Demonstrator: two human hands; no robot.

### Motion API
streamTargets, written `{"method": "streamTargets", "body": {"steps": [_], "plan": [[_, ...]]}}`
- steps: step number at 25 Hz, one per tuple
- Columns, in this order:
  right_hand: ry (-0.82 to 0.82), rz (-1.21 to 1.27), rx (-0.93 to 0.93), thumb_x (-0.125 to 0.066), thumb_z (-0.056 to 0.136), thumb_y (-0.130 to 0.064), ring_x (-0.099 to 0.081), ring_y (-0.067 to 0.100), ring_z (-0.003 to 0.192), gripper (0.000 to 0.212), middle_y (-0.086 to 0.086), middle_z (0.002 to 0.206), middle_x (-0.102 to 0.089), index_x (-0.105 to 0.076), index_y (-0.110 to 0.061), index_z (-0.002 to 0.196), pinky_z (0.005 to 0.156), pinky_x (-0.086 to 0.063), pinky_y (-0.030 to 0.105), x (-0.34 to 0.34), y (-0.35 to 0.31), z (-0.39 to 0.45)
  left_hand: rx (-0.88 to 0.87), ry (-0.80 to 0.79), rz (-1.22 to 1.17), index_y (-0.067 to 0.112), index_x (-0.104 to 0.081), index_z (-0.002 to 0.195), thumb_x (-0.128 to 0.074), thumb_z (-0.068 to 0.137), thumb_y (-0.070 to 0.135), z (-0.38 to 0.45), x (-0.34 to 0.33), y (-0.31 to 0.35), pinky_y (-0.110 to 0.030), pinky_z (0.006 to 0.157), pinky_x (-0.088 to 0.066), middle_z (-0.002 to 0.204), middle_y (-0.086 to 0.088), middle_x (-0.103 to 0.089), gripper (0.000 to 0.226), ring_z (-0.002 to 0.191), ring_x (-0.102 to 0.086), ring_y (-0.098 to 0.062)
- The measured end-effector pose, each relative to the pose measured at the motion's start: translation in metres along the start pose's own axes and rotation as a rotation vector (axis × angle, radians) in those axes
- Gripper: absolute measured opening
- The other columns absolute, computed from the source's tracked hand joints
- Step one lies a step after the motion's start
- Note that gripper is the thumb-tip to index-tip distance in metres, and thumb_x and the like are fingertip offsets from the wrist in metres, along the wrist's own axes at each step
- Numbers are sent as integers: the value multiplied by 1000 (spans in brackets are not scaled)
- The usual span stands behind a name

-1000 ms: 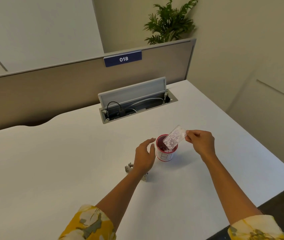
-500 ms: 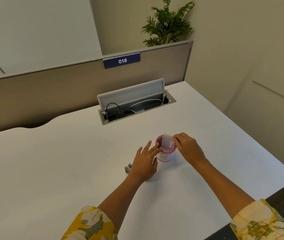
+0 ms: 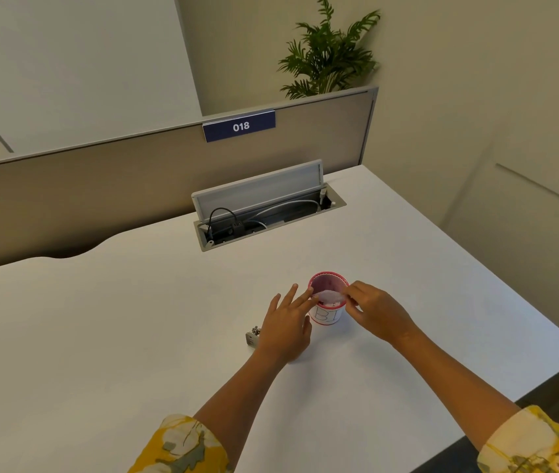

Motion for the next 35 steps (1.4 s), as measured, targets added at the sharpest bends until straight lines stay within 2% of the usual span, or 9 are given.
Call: {"method": "streamTargets", "body": {"steps": [10,20,22,24,26,29,31,33,35], "plan": [[176,-122,-4,-82,72,-12,-73,21,67,22,8,84,-77,-76,-5,92,63,-59,26,20,-3,-10,-8,-10,48,33,-34,151,-45,101,27,-1,-3,-1,-46,125,-8,164,7,-27,52,155,-14,-22],[203,5,-206,-77,79,-11,-71,18,71,21,6,93,-75,-75,-7,99,67,-56,20,25,14,-14,-18,-15,70,30,-34,153,-46,100,26,-2,-6,-2,-48,125,-12,164,7,-26,55,155,-14,-22],[242,164,-359,-73,83,-11,-69,18,71,21,5,97,-73,-73,-7,103,66,-58,21,28,22,-16,-23,-11,55,29,-34,153,-46,99,25,-2,-5,-1,-47,124,-12,164,7,-26,55,155,-13,-21],[339,385,-610,-69,87,-13,-67,17,73,20,3,96,-71,-71,-6,105,66,-56,19,32,37,-22,-24,-7,57,28,-34,153,-47,99,25,-1,-4,1,-48,124,-13,164,6,-26,56,155,-12,-21],[357,601,-882,-68,89,-18,-69,17,73,20,5,91,-74,-73,-6,104,72,-58,26,23,54,-30,-27,-3,43,28,-32,154,-46,99,27,-1,-3,3,-48,125,-13,165,5,-23,56,155,-9,-20],[321,1108,-1254,-71,85,-16,-69,17,72,23,11,87,-73,-73,0,102,78,-59,31,-8,59,-42,2,29,-70,30,-23,156,-43,101,31,0,3,4,-48,126,-13,167,6,-17,58,155,-9,-18],[291,1365,-1336,-70,85,-9,-68,18,75,24,15,92,-71,-70,4,105,73,-60,26,-21,42,-38,129,79,-299,30,-25,156,-38,104,35,-1,9,-5,-48,125,-19,166,1,-21,55,154,-18,-20],[241,1509,-1339,-67,86,-6,-68,19,80,23,16,97,-70,-67,3,108,71,-61,24,-28,15,-28,256,154,-564,31,-32,154,-35,103,45,-5,18,-15,-47,123,-24,164,-1,-27,52,150,-28,-23],[184,1582,-1317,-66,87,-6,-68,20,88,23,15,101,-70,-66,-2,109,74,-61,25,-35,-12,-15,298,262,-801,26,-43,148,-39,102,46,-10,32,-22,-37,116,-35,156,-1,-43,50,142,-42,-20]]}}
Point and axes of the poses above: each hand's wrist, its own z-axis towards the middle knuckle, its own x-axis out of the back of the hand, y = z × x, the point moved 9 cm from there along z, towards the middle knuckle
